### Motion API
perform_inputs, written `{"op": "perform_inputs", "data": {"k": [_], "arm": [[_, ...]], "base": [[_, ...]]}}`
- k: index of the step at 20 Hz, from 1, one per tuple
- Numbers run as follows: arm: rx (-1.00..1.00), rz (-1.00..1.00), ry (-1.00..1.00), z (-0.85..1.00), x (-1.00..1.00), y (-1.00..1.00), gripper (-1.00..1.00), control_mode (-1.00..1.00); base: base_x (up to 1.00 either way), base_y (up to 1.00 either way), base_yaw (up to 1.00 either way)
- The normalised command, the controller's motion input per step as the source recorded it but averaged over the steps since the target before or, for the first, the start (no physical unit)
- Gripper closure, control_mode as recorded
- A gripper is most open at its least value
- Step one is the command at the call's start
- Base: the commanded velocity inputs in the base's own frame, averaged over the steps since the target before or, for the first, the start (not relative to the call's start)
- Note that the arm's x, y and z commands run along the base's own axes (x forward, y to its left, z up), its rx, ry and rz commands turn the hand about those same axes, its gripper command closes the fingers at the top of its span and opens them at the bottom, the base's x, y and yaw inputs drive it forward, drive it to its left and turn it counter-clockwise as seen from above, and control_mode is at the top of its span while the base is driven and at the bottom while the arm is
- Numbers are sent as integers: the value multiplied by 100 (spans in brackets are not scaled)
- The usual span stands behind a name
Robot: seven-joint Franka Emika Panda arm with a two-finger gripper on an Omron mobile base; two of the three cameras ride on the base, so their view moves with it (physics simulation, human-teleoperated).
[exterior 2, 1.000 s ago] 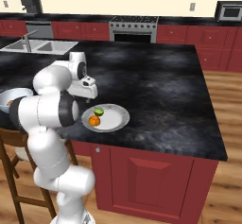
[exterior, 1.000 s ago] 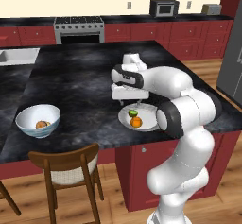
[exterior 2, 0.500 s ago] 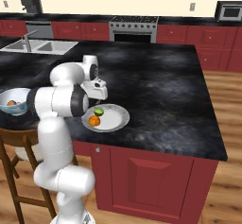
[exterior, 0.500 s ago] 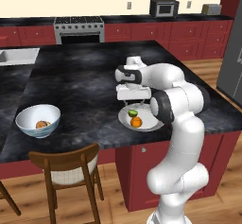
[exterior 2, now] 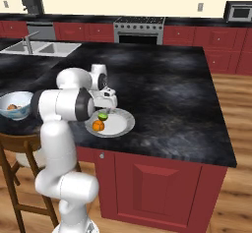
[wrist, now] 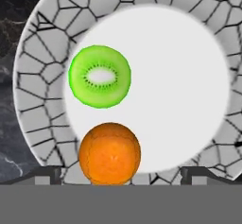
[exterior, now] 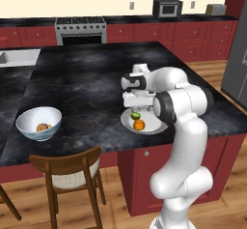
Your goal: Take the fruits from the plate on the dining counter and place two fruits in each bowl.
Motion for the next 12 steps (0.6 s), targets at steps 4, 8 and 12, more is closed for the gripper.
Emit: {"op": "perform_inputs", "data": {"k": [4,8,12], "arm": [[0,-3,-30,-24,-53,0,-100,-100],[1,2,-7,-3,-33,-1,-100,-100],[0,5,1,-16,7,0,-100,-100]], "base": [[0,0,0],[0,0,0],[0,0,0]]}}
